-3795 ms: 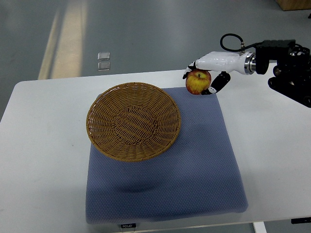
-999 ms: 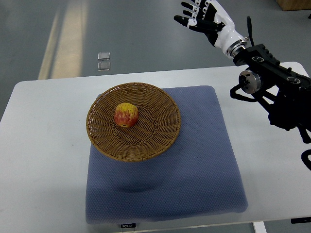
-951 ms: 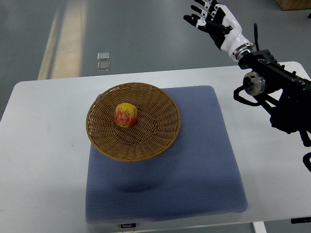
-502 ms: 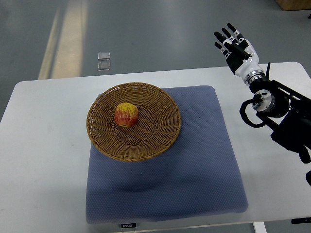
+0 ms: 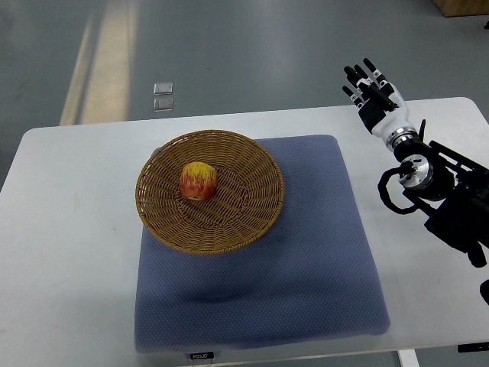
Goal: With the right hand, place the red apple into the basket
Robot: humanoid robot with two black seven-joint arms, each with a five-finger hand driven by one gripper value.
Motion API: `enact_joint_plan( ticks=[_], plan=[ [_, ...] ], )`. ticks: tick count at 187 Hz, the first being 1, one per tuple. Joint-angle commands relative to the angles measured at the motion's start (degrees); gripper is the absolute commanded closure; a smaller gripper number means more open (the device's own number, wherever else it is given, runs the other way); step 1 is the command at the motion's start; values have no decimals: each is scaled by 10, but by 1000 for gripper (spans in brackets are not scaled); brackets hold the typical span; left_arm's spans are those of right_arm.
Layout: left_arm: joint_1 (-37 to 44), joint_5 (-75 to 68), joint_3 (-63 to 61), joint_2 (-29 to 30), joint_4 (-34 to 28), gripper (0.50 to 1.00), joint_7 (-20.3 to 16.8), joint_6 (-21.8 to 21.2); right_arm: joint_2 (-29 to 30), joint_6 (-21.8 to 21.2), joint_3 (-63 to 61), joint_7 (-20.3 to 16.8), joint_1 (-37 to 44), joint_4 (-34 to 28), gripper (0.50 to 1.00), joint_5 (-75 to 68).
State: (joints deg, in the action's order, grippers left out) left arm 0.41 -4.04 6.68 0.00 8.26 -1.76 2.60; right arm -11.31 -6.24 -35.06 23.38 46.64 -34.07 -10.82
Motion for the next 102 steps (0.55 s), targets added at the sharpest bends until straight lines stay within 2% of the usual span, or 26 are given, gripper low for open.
enact_joint_plan(
  ticks=[1, 102],
  plan=[
    [-2, 0, -1, 0, -1, 500, 0, 0, 1, 3, 1, 12, -6, 2, 576, 11],
    [-2, 0, 0, 0, -1, 500, 0, 0, 1, 9, 4, 14, -17, 6, 576, 15]
  ],
)
